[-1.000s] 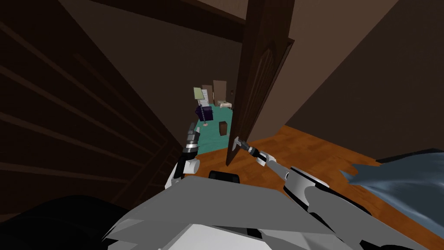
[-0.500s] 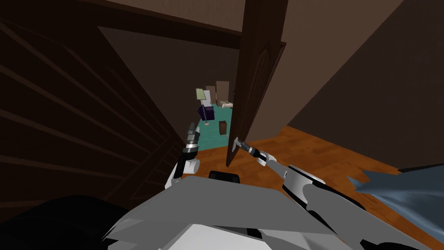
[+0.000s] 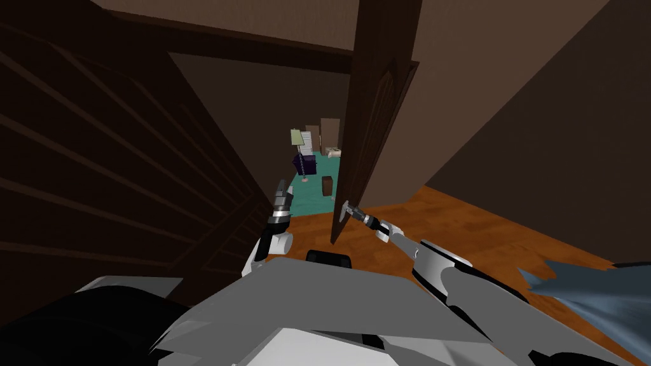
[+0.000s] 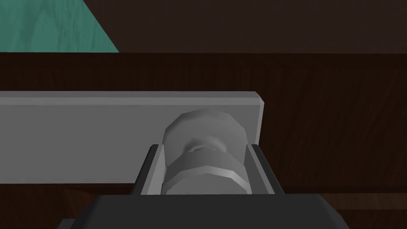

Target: Pull the door open

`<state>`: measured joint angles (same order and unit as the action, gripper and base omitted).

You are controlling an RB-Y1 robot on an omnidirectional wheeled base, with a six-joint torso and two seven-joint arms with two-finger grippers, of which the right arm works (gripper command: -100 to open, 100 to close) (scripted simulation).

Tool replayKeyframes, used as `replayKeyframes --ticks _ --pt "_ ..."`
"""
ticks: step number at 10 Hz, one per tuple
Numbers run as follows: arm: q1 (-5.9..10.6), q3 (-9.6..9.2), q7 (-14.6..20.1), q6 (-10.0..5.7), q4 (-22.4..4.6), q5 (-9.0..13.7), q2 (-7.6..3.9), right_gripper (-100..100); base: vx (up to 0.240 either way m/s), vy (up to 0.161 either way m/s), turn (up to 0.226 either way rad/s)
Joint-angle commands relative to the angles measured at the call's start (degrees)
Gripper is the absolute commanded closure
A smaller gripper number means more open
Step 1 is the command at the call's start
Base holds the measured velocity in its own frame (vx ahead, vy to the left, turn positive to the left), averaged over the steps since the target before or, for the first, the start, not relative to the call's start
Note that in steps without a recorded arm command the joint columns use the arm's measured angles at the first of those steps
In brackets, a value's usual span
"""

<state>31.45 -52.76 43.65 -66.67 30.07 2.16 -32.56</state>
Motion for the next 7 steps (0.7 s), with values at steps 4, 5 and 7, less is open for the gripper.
replayKeyframes --ticks 4,5,7 --pt "0.9 -1.24 0.1 -1.09 -1.2 0.1 0.55 100 -0.1 -0.214 0.138" --pt "1.12 -1.48 0.2 -1.32 -1.5 0.1 0.71 100 -0.076 -0.21 0.109" --pt "1.61 -1.99 0.2 -1.83 -2.1 0.1 1.06 100 -0.086 -0.214 0.12"
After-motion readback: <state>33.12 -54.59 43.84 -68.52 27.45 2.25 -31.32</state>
